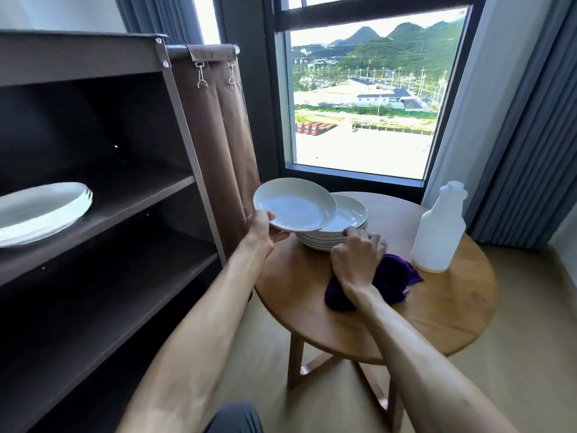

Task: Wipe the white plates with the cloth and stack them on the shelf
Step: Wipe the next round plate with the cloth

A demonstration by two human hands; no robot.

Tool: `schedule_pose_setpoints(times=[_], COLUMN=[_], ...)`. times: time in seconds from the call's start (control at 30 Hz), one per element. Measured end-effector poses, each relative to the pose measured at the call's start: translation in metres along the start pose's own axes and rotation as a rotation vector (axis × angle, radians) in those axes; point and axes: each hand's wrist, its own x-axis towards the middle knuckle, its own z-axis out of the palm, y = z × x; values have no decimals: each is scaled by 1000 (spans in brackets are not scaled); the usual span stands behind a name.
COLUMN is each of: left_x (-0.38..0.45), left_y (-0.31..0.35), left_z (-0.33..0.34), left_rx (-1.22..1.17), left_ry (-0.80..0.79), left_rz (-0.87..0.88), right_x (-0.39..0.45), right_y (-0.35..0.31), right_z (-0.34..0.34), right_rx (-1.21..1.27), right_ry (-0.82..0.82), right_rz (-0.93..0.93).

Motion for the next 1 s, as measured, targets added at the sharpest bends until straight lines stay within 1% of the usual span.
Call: schedule_pose_setpoints(times=[0.03,0.1,0.13,0.17,0.23,0.27,0.4,0.47,0.53,0.6,0.67,0.7,0.73,0.8,0.83,0.87,0.9,0.97,1.0], left_x=[-2,-9,-13,-20,-35,-42,-54,-44,-56,-79,-85,-85,-86,-87,-87,-87,-87,-86,-85], left_y=[-3,-10,-13,-15,-18,-20,-33,-44,-43,-36,-39,-42,-43,-43,-44,-45,-45,-49,-51], left_z=[-6,-20,-26,-31,-39,-42,-67,-81,-87,-88,-87,-86,-84,-81,-79,-78,-79,-84,-88], left_rx=[-51,-136,-157,-164,-174,-171,-94,-74,-52,-4,35,39,28,19,18,19,26,39,30], left_ry=[0,3,3,-6,-11,-9,25,15,7,4,2,-1,-10,-34,-41,-42,-37,-12,-1], left_rz=[-1,-6,-11,-16,-8,-10,8,5,13,42,71,76,75,72,80,103,134,187,204], right_x=[1,-6,-12,-18,-26,-24,-14,-10,-5,-4,-8,-12,-17,-26,-33,-39,-42,-46,-49], right_y=[4,6,8,9,6,4,-19,-36,-53,-73,-92,-101,-111,-127,-132,-134,-134,-129,-125], right_z=[-7,-18,-20,-21,-23,-26,-50,-68,-85,-98,-106,-106,-106,-98,-95,-89,-81,-63,-57], right_rx=[-122,-302,-350,-366,-282,-210,203,414,580,686,736,753,758,720,687,654,632,460,357], right_ry=[-61,-275,-343,-348,-241,-178,36,142,204,230,228,192,122,-129,-276,-368,-356,-139,-85], right_rz=[24,95,110,104,99,129,412,474,512,528,469,393,288,98,51,22,-3,-27,-13])
